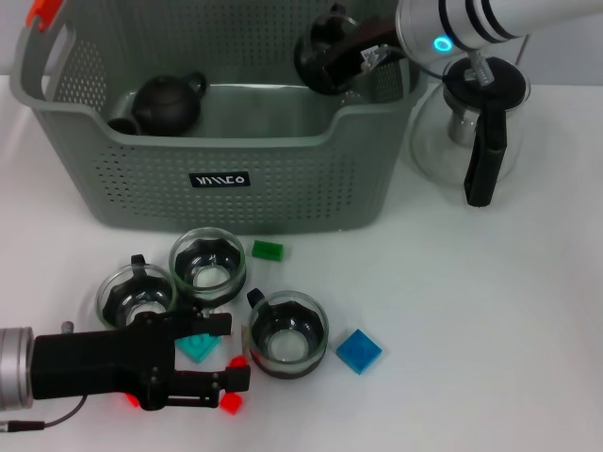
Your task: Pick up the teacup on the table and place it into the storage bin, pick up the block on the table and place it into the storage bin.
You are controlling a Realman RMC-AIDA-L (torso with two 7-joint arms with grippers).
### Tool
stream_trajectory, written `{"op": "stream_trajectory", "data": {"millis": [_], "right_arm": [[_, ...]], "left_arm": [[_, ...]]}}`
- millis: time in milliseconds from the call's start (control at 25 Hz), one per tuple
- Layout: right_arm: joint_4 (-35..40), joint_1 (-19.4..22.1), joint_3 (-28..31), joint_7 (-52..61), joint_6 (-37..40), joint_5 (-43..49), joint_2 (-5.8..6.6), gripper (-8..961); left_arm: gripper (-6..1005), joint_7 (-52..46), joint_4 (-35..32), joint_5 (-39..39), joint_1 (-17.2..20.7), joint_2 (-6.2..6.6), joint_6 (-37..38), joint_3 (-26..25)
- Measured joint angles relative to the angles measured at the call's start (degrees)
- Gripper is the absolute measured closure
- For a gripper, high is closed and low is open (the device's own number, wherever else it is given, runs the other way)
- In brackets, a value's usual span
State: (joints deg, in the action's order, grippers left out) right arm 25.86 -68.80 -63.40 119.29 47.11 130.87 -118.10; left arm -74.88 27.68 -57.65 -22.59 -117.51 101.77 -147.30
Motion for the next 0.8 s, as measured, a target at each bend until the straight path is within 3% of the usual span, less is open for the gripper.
{"op": "stream_trajectory", "data": {"millis": [800], "right_arm": [[0.45, 0.4, -0.9, 0.12, 0.0, 0.18, -0.3, 816]], "left_arm": [[92, 0.0, 0.0, 0.09, 0.26, -0.16, -0.07, 0.0]]}}
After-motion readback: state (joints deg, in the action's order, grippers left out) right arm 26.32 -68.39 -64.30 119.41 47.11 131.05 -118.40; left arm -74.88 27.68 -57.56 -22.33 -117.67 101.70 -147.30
